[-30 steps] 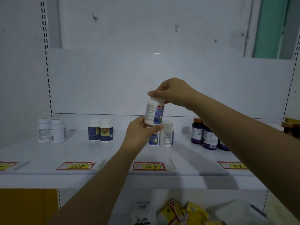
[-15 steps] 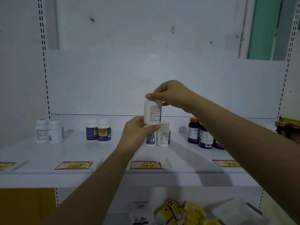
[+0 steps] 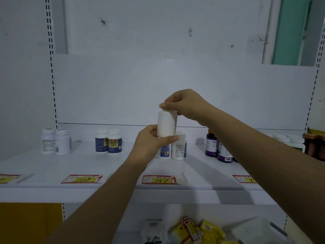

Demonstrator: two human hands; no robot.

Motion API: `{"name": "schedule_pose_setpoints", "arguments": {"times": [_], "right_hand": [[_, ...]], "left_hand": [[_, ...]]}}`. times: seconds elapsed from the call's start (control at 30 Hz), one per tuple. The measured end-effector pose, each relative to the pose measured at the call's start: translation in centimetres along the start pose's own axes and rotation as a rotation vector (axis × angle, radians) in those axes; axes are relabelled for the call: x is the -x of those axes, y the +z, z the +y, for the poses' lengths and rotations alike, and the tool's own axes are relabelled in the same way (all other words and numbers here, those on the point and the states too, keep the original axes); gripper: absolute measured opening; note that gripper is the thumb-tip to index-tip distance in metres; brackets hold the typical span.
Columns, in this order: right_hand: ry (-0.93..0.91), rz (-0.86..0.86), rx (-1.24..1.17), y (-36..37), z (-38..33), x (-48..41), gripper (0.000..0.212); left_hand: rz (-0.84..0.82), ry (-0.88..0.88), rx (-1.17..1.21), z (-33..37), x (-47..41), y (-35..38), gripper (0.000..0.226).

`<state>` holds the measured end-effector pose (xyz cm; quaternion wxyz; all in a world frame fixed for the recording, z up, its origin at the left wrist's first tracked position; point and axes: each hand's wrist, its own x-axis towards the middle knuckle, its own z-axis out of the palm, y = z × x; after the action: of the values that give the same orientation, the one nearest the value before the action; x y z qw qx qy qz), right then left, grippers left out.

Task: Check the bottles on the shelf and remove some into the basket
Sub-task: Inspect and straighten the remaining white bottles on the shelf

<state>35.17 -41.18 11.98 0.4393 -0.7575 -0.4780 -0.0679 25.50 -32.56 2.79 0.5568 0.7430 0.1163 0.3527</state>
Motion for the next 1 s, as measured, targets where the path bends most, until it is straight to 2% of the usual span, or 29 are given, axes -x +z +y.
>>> {"name": "schedule_pose_setpoints", "arguments": {"times": [0.1,0.23,0.3,0.37,0.4,0.47,0.53,0.6,0.7,0.83,1.0], "right_hand": [[-0.020,-0.080,-0.114,-0.5,0.5,0.1,0.025],[-0.064,-0.160,-0.218,-0.2,1.0,0.5,0.027],[-0.042,-0.151,-0.196,0.0,1.1,0.6,0.039],[-0.029,-0.071,-0.059,0.2,0.9,0.7,0.053],[-0.029,-0.014,-0.026,0.2,0.8,0.6,0.052],[-0.017,0.030,-0.124,0.0,0.7,0.5,0.038],[-0.009,0.011,-0.226,-0.2,0.8,0.5,0.027],[-0.030,-0.033,-0.280,-0.4,1.0,0.5,0.022],[-0.050,-0.112,-0.345,-0.5,0.9,0.7,0.027],[0.022,-0.073,-0.249,-0.3,0.8,0.5,0.053],[0.041,-0.030,-0.294,-0.3,1.3,0.4,0.039]], "left_hand": [[-0.068,-0.033,-0.015,-0.3,-0.1,-0.5,0.050],[-0.063,-0.031,-0.054,-0.4,-0.1,-0.8,0.045],[-0.021,-0.010,-0.029,-0.3,-0.1,-0.5,0.036],[0.001,0.012,-0.013,0.0,0.0,-0.2,0.035],[0.000,0.014,-0.009,0.0,0.1,-0.1,0.036],[-0.021,-0.005,0.003,0.1,0.3,0.1,0.040],[-0.071,-0.034,-0.004,0.2,0.4,0.0,0.049],[-0.100,-0.056,0.014,0.1,0.4,-0.1,0.047],[-0.077,-0.049,0.044,0.0,0.3,-0.1,0.040],[0.016,-0.018,0.085,0.1,0.3,0.2,0.038],[-0.053,-0.033,0.033,0.0,0.1,0.2,0.042]]}}
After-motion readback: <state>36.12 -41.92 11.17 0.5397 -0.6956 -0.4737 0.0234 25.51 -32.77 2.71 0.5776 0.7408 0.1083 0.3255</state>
